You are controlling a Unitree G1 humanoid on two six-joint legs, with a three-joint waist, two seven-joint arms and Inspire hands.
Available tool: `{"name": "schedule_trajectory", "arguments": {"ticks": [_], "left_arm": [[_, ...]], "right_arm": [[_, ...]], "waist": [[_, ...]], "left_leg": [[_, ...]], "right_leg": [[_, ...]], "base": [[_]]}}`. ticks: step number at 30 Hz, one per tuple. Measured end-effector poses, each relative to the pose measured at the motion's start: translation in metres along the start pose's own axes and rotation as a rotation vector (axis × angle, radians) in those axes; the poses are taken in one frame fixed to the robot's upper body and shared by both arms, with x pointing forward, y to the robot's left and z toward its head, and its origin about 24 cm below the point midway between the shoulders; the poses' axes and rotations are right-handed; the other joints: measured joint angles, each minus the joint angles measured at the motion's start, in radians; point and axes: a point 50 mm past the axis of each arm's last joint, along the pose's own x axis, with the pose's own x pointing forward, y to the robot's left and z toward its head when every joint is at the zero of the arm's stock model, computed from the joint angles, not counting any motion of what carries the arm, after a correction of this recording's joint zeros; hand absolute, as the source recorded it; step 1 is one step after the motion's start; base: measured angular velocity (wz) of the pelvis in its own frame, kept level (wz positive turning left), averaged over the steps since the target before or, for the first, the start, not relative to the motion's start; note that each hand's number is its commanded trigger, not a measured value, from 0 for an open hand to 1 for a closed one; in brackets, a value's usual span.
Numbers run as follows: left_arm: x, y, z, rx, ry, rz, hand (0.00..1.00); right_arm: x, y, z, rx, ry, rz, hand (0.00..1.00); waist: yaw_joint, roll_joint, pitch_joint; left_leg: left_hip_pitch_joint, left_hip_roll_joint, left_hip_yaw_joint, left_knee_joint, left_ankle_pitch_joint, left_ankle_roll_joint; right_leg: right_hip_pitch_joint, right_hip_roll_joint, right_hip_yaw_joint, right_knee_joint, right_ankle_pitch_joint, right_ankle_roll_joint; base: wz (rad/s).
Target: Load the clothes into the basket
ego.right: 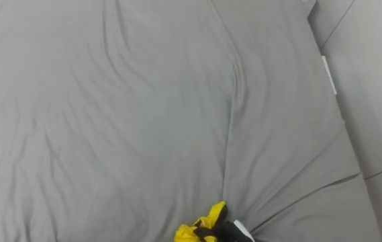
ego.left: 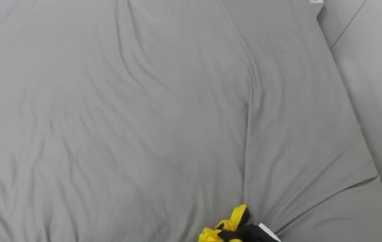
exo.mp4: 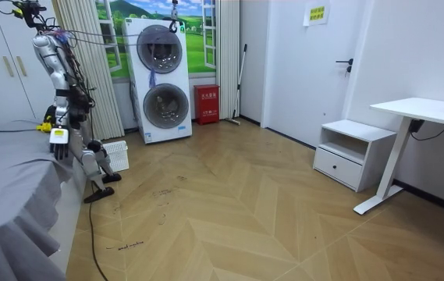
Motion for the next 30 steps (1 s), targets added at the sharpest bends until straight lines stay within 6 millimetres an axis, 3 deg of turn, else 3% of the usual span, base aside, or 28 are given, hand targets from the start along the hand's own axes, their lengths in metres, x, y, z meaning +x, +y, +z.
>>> {"name": "schedule_trajectory", "arguments": {"ticks": [4,9,12,19,21,24,30], "left_arm": [[0.000,0.000,-0.002,0.022,0.003,-0.002,0.00],[-0.003,0.001,-0.014,0.059,0.031,-0.002,0.00],[-0.004,0.002,-0.020,0.083,0.071,-0.001,0.00],[-0.011,0.009,-0.047,0.080,0.221,0.021,0.00],[-0.012,0.011,-0.055,0.092,0.290,0.025,0.00],[-0.014,0.013,-0.062,0.098,0.361,0.033,0.00],[-0.018,0.019,-0.071,0.127,0.462,0.048,0.00]], "right_arm": [[-0.003,-0.002,0.001,0.123,-0.028,-0.004,1.00],[-0.011,-0.020,0.021,0.279,-0.154,-0.071,1.00],[-0.022,-0.030,0.033,0.316,-0.243,-0.108,1.00],[-0.037,-0.066,0.049,0.442,-0.368,-0.254,1.00],[-0.044,-0.077,0.053,0.461,-0.406,-0.290,1.00],[-0.048,-0.084,0.051,0.508,-0.416,-0.321,1.00],[-0.056,-0.097,0.041,0.552,-0.384,-0.410,1.00]], "waist": [[-0.006,0.004,0.0032],[-0.026,0.009,0.0058],[-0.041,0.017,0.0113],[-0.131,0.030,0.0157],[-0.154,0.040,0.0158],[-0.202,0.043,0.0167],[-0.273,0.041,0.0182]], "left_leg": [[0.027,0.002,0.016,-0.005,-0.001,0.000],[0.065,0.006,0.060,-0.023,-0.002,0.001],[0.092,0.017,0.100,-0.027,-0.007,0.002],[0.156,0.035,0.196,-0.028,-0.028,0.000],[0.171,0.040,0.245,-0.025,-0.037,-0.003],[0.174,0.051,0.288,-0.025,-0.037,-0.004],[0.180,0.057,0.331,-0.025,-0.039,-0.007]], "right_leg": [[0.021,0.000,0.008,0.000,0.000,0.000],[0.025,0.002,0.061,0.000,0.002,0.004],[0.035,0.004,0.091,0.000,0.004,0.005],[0.050,0.021,0.191,0.004,0.010,0.011],[0.045,0.029,0.232,0.001,0.017,0.012],[0.030,0.040,0.277,0.003,0.028,0.012],[0.010,0.056,0.341,0.012,0.039,0.014]], "base": [[-0.09],[-0.27],[-0.35],[-0.43],[-0.60],[-0.40],[-0.31]]}}
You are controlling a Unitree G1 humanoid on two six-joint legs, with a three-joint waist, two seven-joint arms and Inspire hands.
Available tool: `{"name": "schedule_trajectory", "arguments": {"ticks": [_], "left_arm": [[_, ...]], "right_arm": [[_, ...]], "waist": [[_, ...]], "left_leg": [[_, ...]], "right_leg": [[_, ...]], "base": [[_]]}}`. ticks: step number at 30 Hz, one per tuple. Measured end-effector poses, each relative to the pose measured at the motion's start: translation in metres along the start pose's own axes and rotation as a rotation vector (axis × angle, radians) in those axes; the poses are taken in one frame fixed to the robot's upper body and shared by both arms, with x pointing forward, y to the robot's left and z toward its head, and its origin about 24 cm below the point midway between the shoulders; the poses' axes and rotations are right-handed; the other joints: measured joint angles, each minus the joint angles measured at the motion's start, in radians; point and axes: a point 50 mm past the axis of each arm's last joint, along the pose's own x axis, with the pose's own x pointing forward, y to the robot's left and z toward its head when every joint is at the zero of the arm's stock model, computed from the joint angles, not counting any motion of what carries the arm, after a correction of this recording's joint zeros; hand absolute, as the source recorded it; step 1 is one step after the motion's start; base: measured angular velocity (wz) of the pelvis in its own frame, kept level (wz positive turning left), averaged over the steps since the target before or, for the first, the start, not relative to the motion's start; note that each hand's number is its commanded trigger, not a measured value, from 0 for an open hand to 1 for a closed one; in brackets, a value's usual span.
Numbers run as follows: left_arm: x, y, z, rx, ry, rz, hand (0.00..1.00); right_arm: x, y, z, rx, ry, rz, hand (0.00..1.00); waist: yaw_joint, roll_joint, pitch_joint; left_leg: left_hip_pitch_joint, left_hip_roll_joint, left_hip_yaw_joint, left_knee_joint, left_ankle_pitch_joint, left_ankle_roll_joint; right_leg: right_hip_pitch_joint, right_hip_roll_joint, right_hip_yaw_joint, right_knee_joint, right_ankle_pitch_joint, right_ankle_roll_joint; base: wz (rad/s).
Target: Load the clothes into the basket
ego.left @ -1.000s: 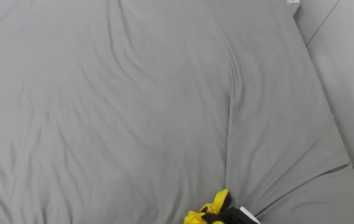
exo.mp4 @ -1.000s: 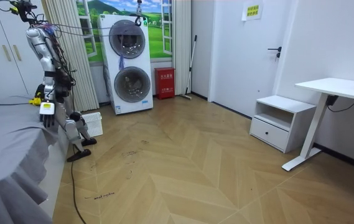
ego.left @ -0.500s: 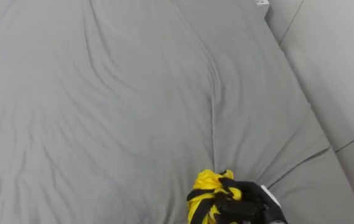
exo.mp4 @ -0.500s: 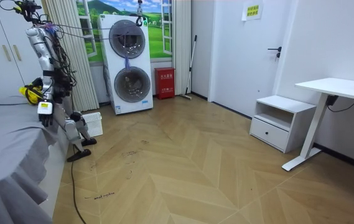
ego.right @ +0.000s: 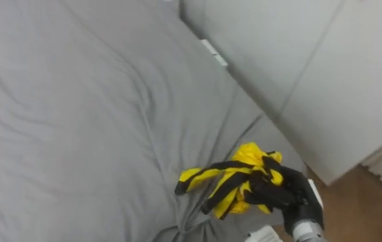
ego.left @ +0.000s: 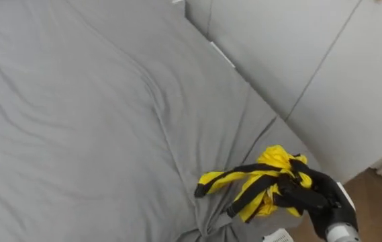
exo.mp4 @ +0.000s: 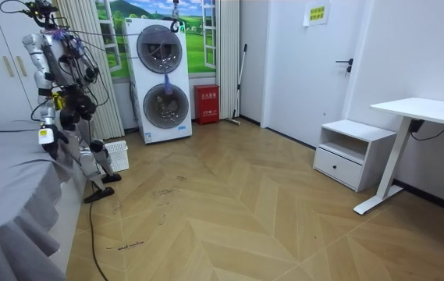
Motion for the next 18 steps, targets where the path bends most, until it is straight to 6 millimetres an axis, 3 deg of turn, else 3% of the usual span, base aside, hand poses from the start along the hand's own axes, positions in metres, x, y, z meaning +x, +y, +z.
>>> {"name": "schedule_trajectory", "arguments": {"ticks": [3,9,11,18], "left_arm": [[0.001,0.005,-0.003,0.083,0.028,0.029,0.00],[0.001,0.011,0.001,0.193,0.000,0.069,0.00],[0.001,0.013,0.002,0.207,-0.005,0.077,0.00],[0.002,0.015,-0.001,0.210,0.005,0.082,0.00]], "right_arm": [[-0.007,-0.012,0.001,0.006,-0.003,-0.065,1.00],[-0.012,-0.016,0.001,0.042,0.003,-0.098,1.00],[-0.014,-0.018,-0.001,0.050,0.009,-0.110,1.00],[-0.033,-0.044,-0.017,0.082,0.068,-0.255,1.00]], "waist": [[-0.023,-0.004,0.0020],[-0.067,-0.007,0.0033],[-0.077,-0.006,0.0028],[-0.097,0.003,0.0023]], "left_leg": [[0.003,0.012,0.037,0.001,-0.002,-0.002],[0.017,0.018,0.099,0.003,-0.011,-0.012],[0.028,0.030,0.129,0.005,-0.019,-0.017],[0.018,0.035,0.195,0.007,-0.027,-0.022]], "right_leg": [[-0.015,0.009,0.034,0.008,0.003,0.005],[-0.029,0.027,0.099,0.007,0.020,0.011],[-0.030,0.036,0.127,0.006,0.026,0.010],[-0.069,0.055,0.187,0.010,0.043,0.009]], "base": [[-0.33],[-0.32],[-0.48],[-0.32]]}}
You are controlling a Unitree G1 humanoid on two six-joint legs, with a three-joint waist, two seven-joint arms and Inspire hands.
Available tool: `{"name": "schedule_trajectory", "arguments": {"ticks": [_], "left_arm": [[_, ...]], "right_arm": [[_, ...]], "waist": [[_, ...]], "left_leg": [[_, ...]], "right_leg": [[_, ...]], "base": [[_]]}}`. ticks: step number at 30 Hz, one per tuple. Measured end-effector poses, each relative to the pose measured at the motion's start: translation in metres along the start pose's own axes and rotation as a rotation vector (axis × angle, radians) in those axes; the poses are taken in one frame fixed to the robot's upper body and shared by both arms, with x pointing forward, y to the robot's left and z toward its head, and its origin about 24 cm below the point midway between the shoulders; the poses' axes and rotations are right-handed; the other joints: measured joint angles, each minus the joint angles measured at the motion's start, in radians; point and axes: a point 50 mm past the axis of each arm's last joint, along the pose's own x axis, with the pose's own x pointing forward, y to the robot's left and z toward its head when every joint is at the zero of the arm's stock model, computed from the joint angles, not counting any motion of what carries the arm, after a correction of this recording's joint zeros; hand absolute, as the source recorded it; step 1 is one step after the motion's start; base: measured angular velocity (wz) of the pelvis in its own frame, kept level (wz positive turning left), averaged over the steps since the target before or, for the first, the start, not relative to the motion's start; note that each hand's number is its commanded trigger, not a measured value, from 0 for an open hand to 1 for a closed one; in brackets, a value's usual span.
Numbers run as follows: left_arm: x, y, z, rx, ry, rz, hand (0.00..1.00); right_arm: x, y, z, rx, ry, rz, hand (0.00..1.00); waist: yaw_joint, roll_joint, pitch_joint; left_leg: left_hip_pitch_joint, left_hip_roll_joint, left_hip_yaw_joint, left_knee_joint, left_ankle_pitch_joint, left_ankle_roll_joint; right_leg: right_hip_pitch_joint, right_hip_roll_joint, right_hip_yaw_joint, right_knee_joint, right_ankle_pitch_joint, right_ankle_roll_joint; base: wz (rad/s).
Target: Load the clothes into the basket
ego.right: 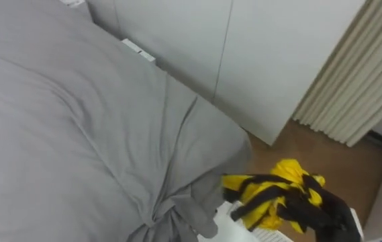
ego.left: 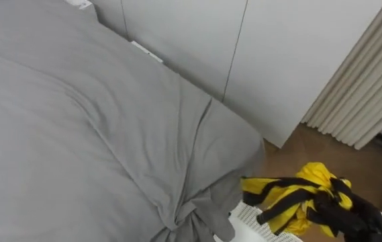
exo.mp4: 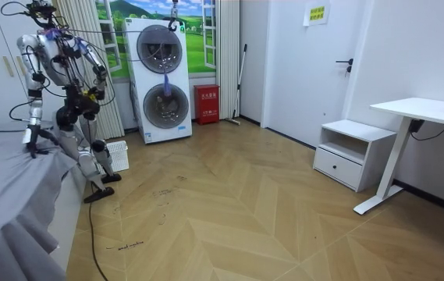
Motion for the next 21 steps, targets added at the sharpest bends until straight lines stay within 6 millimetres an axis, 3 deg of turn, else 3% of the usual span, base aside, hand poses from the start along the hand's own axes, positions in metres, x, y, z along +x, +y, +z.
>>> {"name": "schedule_trajectory", "arguments": {"ticks": [5,10,13,15,18,21], "left_arm": [[0.000,0.000,0.001,0.001,-0.003,0.000,0.00],[0.000,0.001,0.001,0.003,-0.003,0.002,0.00],[-0.001,-0.002,0.006,0.040,-0.031,-0.002,0.00],[-0.002,-0.005,0.009,0.038,-0.065,-0.013,0.00],[-0.003,-0.004,0.020,0.024,-0.119,-0.010,0.00],[-0.004,-0.004,0.024,0.001,-0.148,-0.017,0.00]], "right_arm": [[-0.001,-0.003,-0.002,0.011,0.013,-0.023,1.00],[0.009,-0.004,0.000,0.039,0.025,-0.058,1.00],[0.013,-0.012,0.001,0.035,0.029,-0.110,1.00],[0.019,-0.011,0.010,0.017,0.005,-0.118,1.00],[0.025,-0.012,0.020,0.016,-0.023,-0.128,1.00],[0.032,-0.014,0.032,-0.003,-0.052,-0.131,1.00]], "waist": [[-0.023,0.027,-0.0037],[-0.043,0.036,-0.0034],[-0.059,0.061,-0.0015],[-0.071,0.090,-0.0021],[-0.076,0.116,-0.0018],[-0.075,0.131,-0.0018]], "left_leg": [[-0.006,0.010,0.028,0.014,-0.012,-0.007],[-0.030,0.013,0.048,0.031,-0.020,-0.008],[-0.057,0.013,0.047,0.045,-0.027,-0.002],[-0.079,0.008,0.067,0.047,-0.029,0.003],[-0.110,-0.002,0.072,0.051,-0.030,0.006],[-0.136,-0.010,0.071,0.056,-0.031,0.011]], "right_leg": [[-0.018,0.015,0.036,0.011,0.002,-0.001],[-0.072,0.036,0.077,0.056,-0.002,0.001],[-0.103,0.037,0.086,0.071,-0.003,0.005],[-0.141,0.037,0.101,0.092,-0.005,0.014],[-0.178,0.036,0.113,0.107,-0.005,0.022],[-0.214,0.037,0.125,0.132,-0.012,0.031]], "base": [[-0.22],[-0.30],[-0.11],[-0.23],[-0.11],[-0.03]]}}
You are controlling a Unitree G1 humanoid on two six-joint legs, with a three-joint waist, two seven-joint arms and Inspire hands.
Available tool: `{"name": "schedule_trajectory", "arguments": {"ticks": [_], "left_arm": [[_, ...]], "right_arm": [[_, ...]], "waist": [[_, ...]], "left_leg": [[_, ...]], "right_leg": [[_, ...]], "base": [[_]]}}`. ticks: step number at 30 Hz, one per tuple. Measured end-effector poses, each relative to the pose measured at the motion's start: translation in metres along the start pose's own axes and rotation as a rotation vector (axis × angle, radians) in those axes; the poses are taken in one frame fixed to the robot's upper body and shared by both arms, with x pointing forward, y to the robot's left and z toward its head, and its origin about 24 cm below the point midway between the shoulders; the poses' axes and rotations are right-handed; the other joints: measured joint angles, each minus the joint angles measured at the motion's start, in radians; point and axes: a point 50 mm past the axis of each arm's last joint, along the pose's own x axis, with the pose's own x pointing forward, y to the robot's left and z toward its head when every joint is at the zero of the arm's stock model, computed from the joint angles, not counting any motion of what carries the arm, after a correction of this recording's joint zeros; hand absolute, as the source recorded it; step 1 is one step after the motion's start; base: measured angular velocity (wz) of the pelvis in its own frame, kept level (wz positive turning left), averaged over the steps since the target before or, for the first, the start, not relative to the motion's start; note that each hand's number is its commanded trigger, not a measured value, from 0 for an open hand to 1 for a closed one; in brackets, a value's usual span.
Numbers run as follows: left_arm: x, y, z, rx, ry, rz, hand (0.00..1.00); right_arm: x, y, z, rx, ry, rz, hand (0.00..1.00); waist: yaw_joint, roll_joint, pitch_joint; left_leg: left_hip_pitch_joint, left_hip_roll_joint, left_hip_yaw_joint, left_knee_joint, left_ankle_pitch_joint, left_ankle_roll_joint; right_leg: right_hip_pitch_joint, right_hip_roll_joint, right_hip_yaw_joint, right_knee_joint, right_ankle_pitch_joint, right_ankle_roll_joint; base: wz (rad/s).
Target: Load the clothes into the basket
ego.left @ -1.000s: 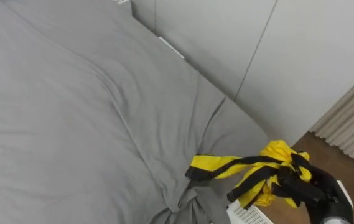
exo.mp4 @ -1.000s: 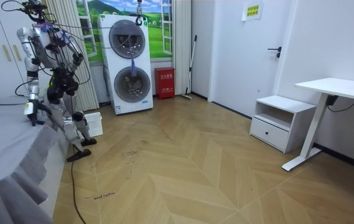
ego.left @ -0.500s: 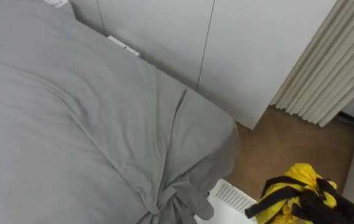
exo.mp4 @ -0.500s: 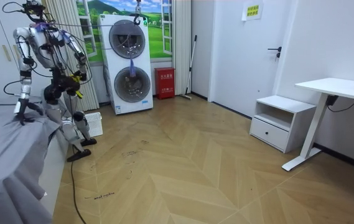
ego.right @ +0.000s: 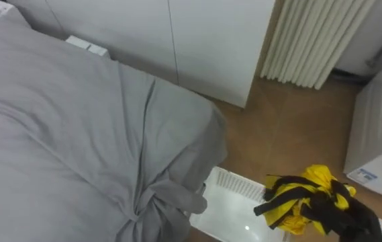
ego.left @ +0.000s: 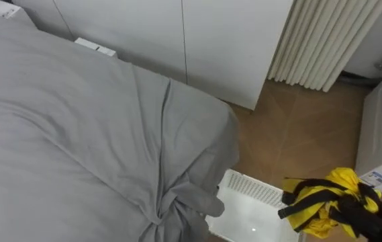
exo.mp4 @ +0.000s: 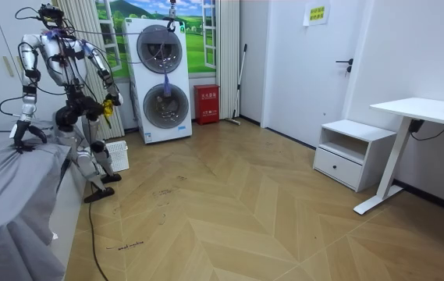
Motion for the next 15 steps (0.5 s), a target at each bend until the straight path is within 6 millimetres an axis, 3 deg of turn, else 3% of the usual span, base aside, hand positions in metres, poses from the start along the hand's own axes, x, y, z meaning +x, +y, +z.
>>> {"name": "schedule_trajectory", "arguments": {"ticks": [5,13,15], "left_arm": [[-0.001,-0.004,0.010,-0.036,-0.054,-0.026,0.00],[-0.003,-0.011,0.022,-0.039,-0.112,-0.057,0.00],[-0.004,-0.011,0.025,-0.039,-0.133,-0.056,0.00]], "right_arm": [[0.013,0.003,0.023,-0.043,-0.094,-0.009,1.00],[0.024,0.005,-0.002,-0.080,-0.003,-0.050,1.00],[0.023,0.009,-0.009,-0.098,0.023,-0.030,0.86]], "waist": [[0.004,0.037,0.0005],[0.036,0.070,-0.0005],[0.041,0.075,0.0000]], "left_leg": [[-0.067,-0.019,0.000,0.000,0.003,0.017],[-0.117,-0.041,-0.007,-0.003,0.002,0.027],[-0.137,-0.052,-0.010,-0.002,0.003,0.031]], "right_leg": [[-0.081,-0.003,0.018,0.039,-0.012,0.016],[-0.150,-0.008,0.023,0.082,-0.028,0.022],[-0.180,-0.011,0.022,0.114,-0.043,0.024]], "base": [[0.00],[-0.04],[0.06]]}}
